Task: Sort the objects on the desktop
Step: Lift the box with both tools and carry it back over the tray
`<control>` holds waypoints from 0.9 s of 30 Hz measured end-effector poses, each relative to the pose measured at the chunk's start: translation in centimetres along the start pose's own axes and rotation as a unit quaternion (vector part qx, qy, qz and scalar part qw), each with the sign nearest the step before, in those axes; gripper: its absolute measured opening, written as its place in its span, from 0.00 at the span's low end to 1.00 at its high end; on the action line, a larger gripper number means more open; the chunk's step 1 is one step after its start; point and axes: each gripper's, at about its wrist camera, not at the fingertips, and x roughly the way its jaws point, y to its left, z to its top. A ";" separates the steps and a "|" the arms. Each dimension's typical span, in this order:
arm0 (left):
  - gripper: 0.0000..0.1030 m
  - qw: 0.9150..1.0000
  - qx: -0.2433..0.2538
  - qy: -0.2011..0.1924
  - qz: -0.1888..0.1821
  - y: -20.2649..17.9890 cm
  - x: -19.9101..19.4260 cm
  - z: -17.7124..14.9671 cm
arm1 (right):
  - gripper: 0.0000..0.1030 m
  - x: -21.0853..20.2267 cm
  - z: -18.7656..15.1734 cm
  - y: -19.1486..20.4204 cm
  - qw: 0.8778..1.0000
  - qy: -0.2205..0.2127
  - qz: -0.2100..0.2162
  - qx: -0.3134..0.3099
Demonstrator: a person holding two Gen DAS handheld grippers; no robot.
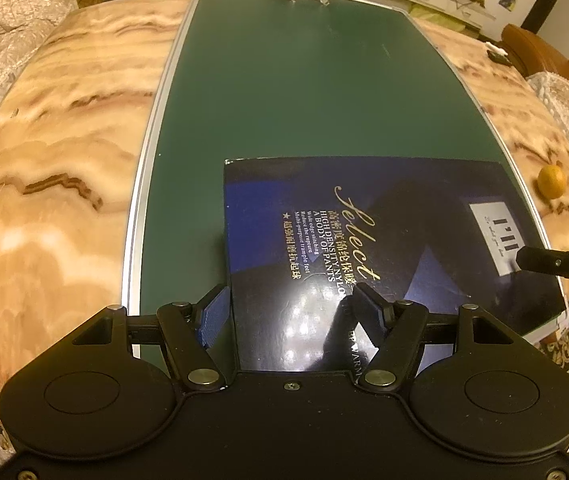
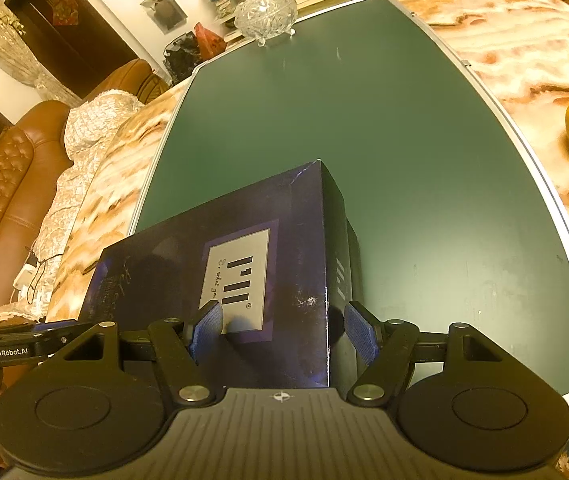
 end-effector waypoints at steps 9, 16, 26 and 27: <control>0.64 1.000 0.000 0.008 0.006 -0.1 0.8 -0.8 | 0.70 0.5 -0.9 -0.5 1.000 0.004 -0.004 0.007; 0.68 1.000 -0.012 -0.003 0.002 0.2 1.0 -0.8 | 0.70 0.8 -1.2 -1.0 1.000 0.000 -0.003 0.016; 0.77 0.995 0.018 -0.066 0.065 -2.1 -2.0 -1.4 | 0.70 -2.0 -3.3 4.1 0.984 -0.093 -0.102 -0.113; 0.77 0.995 0.028 -0.068 0.073 -2.8 -2.1 -1.7 | 0.68 -2.1 -3.7 4.7 0.981 -0.095 -0.110 -0.128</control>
